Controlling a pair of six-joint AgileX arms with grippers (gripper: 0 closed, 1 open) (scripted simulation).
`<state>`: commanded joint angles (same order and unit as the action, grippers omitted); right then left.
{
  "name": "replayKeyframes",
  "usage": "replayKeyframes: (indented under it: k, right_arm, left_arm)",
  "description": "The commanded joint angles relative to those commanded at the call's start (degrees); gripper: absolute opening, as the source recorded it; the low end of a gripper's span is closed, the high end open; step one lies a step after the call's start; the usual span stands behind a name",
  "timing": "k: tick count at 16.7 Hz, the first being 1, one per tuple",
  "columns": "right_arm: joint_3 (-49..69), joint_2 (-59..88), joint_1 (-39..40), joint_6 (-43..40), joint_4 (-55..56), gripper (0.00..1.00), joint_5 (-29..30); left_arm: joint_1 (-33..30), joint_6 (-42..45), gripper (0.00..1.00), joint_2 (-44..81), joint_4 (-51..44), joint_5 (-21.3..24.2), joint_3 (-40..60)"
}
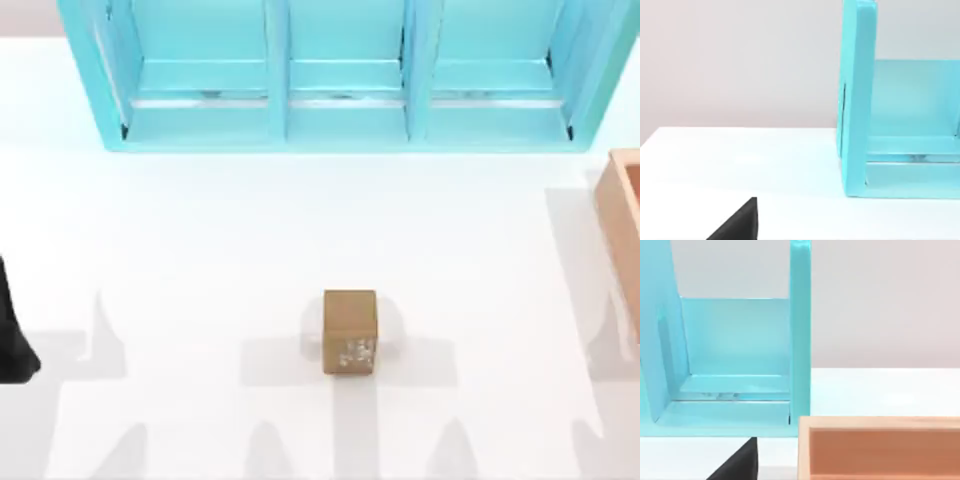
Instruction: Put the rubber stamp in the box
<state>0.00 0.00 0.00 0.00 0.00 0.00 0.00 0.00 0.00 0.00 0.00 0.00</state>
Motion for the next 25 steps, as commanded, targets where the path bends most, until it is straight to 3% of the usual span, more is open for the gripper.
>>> replayKeyframes:
  k: [4, 8, 18, 25]
  right_arm:
    - [1.7, 1.7, 1.5, 1.3, -1.2, 1.00, -0.1]
    - [12.5, 12.4, 9.1, 8.2, -8.6, 1.00, -0.1]
    - [63.7, 71.3, 34.2, 31.6, -46.1, 1.00, 0.8]
    - [97.3, 110.2, 43.5, 42.8, -70.1, 1.00, 0.5]
  left_arm:
    - [0.0, 0.0, 1.00, 0.0, 0.0, 0.0, 0.0]
    - [0.0, 0.0, 1.00, 0.0, 0.0, 0.0, 0.0]
    - [0.0, 0.0, 1.00, 0.0, 0.0, 0.0, 0.0]
    - [0.0, 0.0, 1.00, 0.0, 0.0, 0.0, 0.0]
